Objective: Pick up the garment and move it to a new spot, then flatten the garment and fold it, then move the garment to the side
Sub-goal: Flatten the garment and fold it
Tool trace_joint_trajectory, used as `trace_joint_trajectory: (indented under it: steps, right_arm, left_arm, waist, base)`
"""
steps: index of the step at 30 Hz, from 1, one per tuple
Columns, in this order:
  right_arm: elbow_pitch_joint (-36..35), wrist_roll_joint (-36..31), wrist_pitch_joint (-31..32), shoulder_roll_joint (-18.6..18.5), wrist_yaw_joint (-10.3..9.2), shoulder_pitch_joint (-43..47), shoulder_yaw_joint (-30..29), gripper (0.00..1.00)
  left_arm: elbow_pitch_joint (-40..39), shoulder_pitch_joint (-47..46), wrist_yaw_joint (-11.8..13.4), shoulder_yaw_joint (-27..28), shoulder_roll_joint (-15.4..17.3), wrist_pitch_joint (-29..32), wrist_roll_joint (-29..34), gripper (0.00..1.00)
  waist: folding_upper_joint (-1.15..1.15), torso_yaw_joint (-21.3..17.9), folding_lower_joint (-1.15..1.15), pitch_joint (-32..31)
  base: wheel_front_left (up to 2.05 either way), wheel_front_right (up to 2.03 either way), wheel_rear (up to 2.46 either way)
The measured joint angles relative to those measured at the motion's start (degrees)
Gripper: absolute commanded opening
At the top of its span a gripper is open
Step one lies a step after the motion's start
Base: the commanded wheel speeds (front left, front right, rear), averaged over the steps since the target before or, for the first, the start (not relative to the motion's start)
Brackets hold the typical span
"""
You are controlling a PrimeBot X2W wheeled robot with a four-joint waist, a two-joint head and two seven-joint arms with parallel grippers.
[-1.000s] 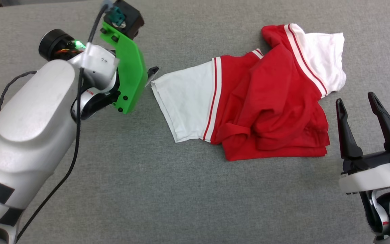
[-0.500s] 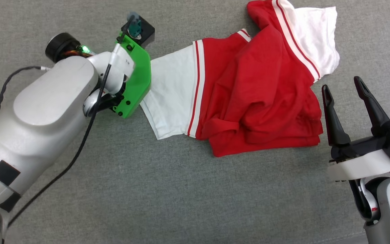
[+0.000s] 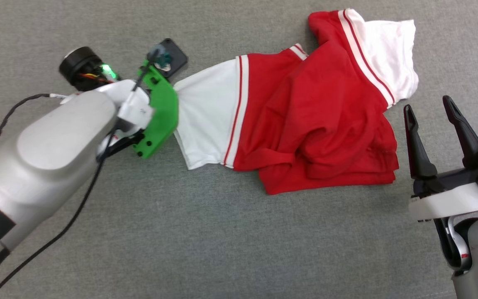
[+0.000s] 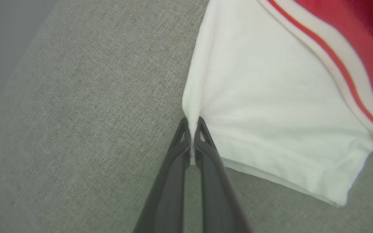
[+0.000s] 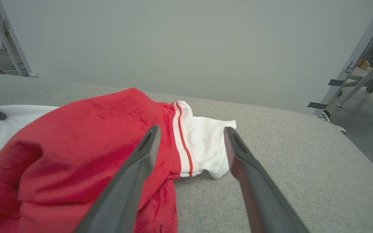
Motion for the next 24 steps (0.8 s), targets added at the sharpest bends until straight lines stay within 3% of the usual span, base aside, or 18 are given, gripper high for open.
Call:
trace_joint_trajectory:
  steps: [4, 13, 20, 24]
  right_arm:
    - [0.3, 0.0, 0.0, 0.0, 0.0, 1.6, -1.4, 1.0]
    - [0.5, 0.0, 0.9, 0.2, 0.0, 3.3, -2.6, 1.0]
    - [1.1, 0.0, 2.1, -0.1, 0.0, 3.4, -2.7, 1.0]
    - [0.5, 0.1, 3.1, -2.0, 0.0, 2.8, -3.6, 1.0]
  left_arm:
    - [0.1, 1.5, 0.0, 1.3, 3.7, -4.9, -0.4, 0.0]
    - [0.5, 8.2, 2.6, 4.9, 11.8, -8.5, -6.0, 0.0]
    - [1.9, 12.4, 4.9, 6.4, 14.0, -11.5, -8.9, 0.0]
    - [1.3, 13.1, 5.8, 7.3, 14.1, -13.5, -9.3, 0.0]
  waist:
    - [0.0, 1.6, 0.0, -1.6]
    - [0.0, 4.8, 0.0, -4.5]
    - [0.0, 5.3, 0.0, -5.5]
    - [0.0, 5.5, 0.0, -5.9]
  base:
    - [0.0, 0.0, 0.0]
    - [0.0, 0.0, 0.0]
    - [0.0, 0.0, 0.0]
    - [0.0, 0.0, 0.0]
